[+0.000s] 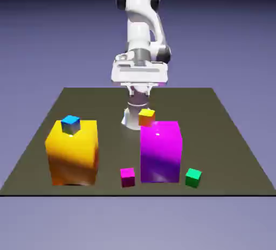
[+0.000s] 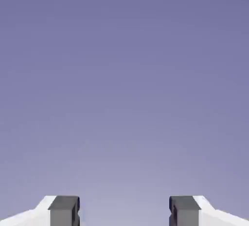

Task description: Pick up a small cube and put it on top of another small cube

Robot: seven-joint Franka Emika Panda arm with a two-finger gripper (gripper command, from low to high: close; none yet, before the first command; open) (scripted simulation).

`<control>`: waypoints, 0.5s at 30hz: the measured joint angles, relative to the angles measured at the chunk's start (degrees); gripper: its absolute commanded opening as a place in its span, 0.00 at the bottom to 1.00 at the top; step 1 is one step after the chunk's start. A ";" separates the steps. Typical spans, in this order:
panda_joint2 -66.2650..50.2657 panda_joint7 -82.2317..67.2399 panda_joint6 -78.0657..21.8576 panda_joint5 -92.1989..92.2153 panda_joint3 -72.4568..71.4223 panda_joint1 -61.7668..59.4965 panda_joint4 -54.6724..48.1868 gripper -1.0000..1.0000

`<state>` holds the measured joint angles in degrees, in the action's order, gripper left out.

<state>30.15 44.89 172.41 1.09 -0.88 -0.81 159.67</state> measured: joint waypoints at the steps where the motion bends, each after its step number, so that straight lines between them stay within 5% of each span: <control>1: -2.08 2.02 -1.32 0.91 -0.73 -1.24 -1.11 0.50; 15: -31.15 30.23 -19.85 13.58 -10.96 -18.65 -16.61 0.50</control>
<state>-0.99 75.12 152.56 14.67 -11.84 -19.46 143.06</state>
